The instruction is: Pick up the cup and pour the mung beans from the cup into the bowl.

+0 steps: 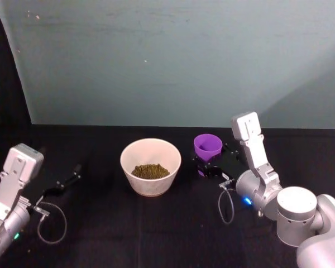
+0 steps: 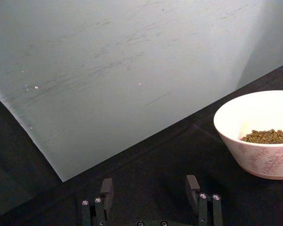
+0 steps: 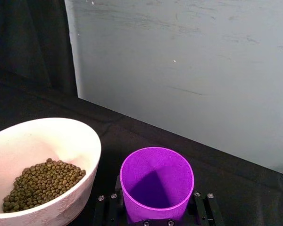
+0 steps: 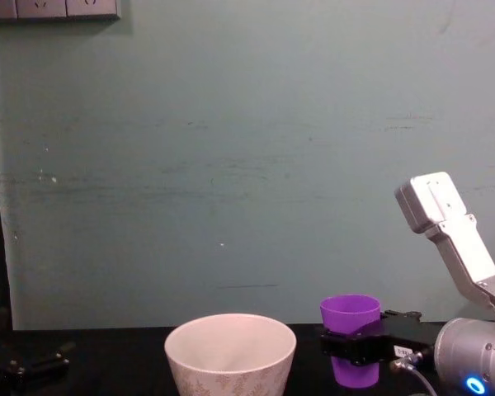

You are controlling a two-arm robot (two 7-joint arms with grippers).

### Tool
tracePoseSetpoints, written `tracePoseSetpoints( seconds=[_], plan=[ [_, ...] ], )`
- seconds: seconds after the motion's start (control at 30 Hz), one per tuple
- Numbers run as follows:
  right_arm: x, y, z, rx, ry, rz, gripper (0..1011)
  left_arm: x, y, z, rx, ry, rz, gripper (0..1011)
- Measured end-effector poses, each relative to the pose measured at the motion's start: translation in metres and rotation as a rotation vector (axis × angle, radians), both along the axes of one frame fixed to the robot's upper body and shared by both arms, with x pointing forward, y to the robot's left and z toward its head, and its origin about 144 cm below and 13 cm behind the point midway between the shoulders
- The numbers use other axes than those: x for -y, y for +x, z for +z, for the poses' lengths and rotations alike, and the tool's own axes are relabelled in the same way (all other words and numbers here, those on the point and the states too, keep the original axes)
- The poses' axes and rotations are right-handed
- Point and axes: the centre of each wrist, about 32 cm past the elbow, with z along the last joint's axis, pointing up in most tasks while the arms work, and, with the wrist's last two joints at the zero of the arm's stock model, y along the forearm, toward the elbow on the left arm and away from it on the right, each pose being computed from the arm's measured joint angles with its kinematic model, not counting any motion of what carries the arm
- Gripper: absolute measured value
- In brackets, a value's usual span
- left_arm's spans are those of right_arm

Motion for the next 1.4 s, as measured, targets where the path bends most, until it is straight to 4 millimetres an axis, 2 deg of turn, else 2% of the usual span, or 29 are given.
tracePoseSetpoints(
  seconds=[0.17, 0.57, 0.7, 1.17, 1.4],
  plan=[
    [-0.001, -0.001, 0.0, -0.001, -0.006, -0.003, 728, 0.0, 0.0, 0.0, 0.0, 0.0, 0.0, 1011],
    [-0.002, -0.004, 0.0, -0.002, -0.012, -0.01, 1004, 0.0, 0.0, 0.0, 0.0, 0.0, 0.0, 1011],
    [-0.002, -0.004, 0.003, 0.015, -0.01, -0.011, 1004, 0.0, 0.0, 0.0, 0.0, 0.0, 0.0, 1011],
    [0.005, -0.007, 0.045, 0.179, -0.054, -0.08, 1004, 0.0, 0.0, 0.0, 0.0, 0.0, 0.0, 1011],
    [0.02, -0.009, 0.044, 0.184, -0.045, -0.234, 1004, 0.0, 0.0, 0.0, 0.0, 0.0, 0.0, 1011]
  ],
)
